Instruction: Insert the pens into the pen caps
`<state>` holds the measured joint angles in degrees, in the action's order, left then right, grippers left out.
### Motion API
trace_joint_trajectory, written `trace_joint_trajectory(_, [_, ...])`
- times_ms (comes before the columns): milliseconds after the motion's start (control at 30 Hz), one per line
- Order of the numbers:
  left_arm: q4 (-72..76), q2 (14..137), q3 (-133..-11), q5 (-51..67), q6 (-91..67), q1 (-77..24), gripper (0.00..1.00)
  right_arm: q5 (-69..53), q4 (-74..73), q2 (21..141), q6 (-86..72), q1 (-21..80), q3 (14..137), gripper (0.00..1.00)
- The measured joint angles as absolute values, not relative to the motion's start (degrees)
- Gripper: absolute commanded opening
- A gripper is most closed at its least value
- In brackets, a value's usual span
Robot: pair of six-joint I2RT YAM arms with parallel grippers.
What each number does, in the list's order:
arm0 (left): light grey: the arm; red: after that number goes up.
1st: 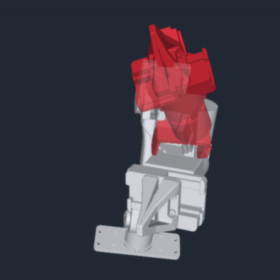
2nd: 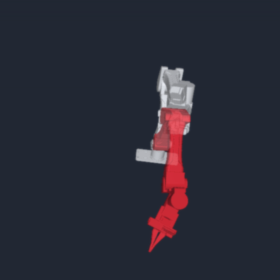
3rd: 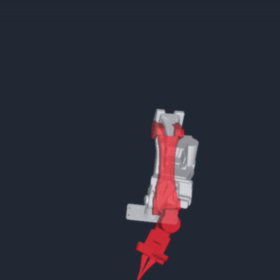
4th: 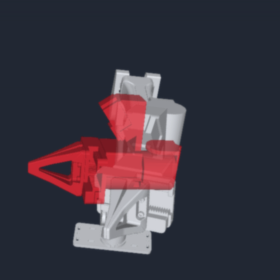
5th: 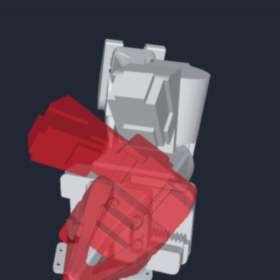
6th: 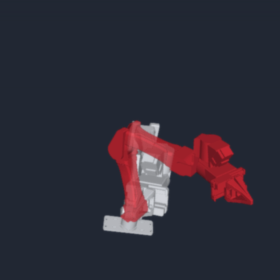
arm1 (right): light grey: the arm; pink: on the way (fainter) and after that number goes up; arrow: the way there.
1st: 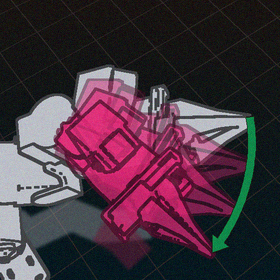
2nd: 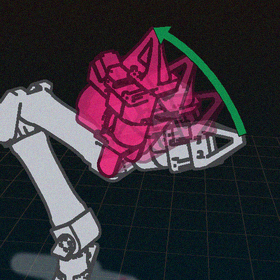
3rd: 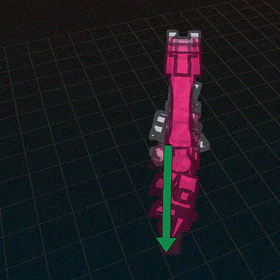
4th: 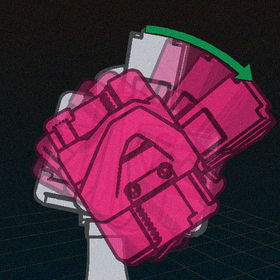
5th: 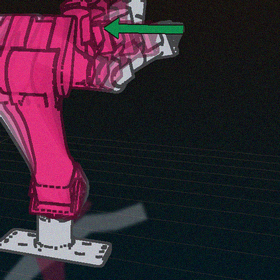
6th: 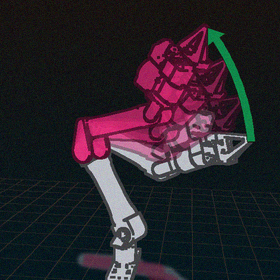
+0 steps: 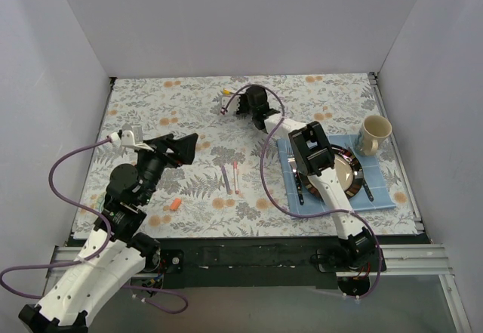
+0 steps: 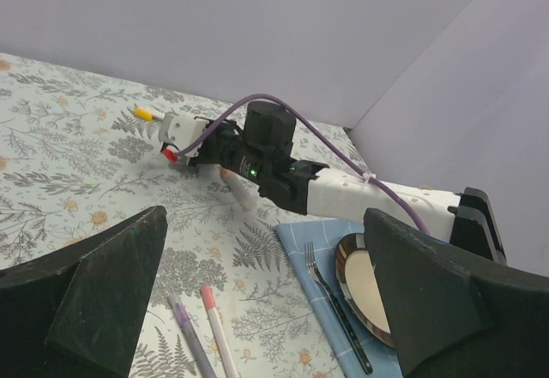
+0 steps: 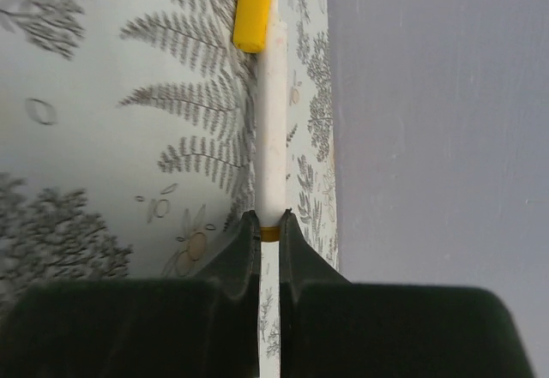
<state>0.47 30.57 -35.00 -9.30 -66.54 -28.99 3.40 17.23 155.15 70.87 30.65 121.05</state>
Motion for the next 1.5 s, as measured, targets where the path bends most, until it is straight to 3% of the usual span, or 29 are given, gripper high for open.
trace_joint_trajectory(567, [-1.4, 23.6, -34.8, -21.3, -64.3, -29.0, 0.98, 0.0, 27.7, 125.5, 65.1, 46.8, 72.7, 0.01])
trace_joint_trajectory(733, [-4.4, 24.4, -34.9, -23.4, -64.2, -29.0, 0.98, -0.6, 28.1, 121.3, 56.8, 48.9, 67.7, 0.01])
trace_joint_trajectory(900, [-9.7, 32.9, -35.7, -24.9, -69.2, -29.0, 0.96, -0.1, 26.7, 117.9, 47.9, 48.2, 65.4, 0.01])
trace_joint_trajectory(1067, [-13.8, 40.0, -36.4, -18.8, -73.5, -29.0, 0.90, -1.0, 25.8, 109.2, 35.8, 47.9, 60.6, 0.01])
trace_joint_trajectory(1300, [-12.2, 42.0, -41.2, -5.3, -74.8, -29.0, 0.84, -11.9, 34.3, 86.7, 8.4, 48.6, 43.4, 0.01])
trace_joint_trajectory(1500, [-7.9, 47.4, -44.3, 2.7, -75.1, -29.0, 0.80, -13.9, 36.0, 78.2, -2.3, 52.4, 38.8, 0.01])
